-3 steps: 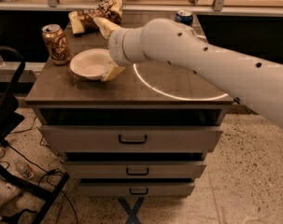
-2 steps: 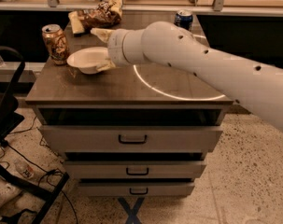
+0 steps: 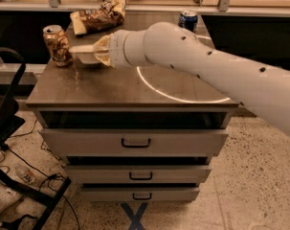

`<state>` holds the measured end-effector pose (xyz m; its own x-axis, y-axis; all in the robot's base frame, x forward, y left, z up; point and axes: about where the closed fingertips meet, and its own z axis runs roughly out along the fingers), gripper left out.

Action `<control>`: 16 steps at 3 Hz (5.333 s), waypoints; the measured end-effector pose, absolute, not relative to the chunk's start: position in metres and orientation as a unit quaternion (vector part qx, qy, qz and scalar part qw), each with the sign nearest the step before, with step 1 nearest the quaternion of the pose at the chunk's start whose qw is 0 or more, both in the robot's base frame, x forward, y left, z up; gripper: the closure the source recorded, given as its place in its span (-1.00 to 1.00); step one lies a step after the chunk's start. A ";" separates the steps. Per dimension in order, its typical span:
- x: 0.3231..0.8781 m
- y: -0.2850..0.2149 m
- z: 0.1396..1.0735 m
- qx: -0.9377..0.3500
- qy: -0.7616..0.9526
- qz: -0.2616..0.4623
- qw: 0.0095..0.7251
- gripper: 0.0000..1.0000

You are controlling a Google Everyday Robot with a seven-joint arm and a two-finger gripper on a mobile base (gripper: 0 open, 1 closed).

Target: Move paper bowl near brown chip bag

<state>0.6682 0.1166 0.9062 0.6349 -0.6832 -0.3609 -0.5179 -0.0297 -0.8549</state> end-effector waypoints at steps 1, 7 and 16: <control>0.667 0.119 0.906 -0.714 0.420 -0.073 0.555 1.00; 0.820 -0.012 0.942 -0.745 0.471 -0.165 0.443 1.00; 0.928 -0.039 0.918 -0.726 0.479 -0.224 0.441 -0.38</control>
Offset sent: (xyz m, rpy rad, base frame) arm -0.0008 0.0020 0.0000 -0.0002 0.0001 0.0032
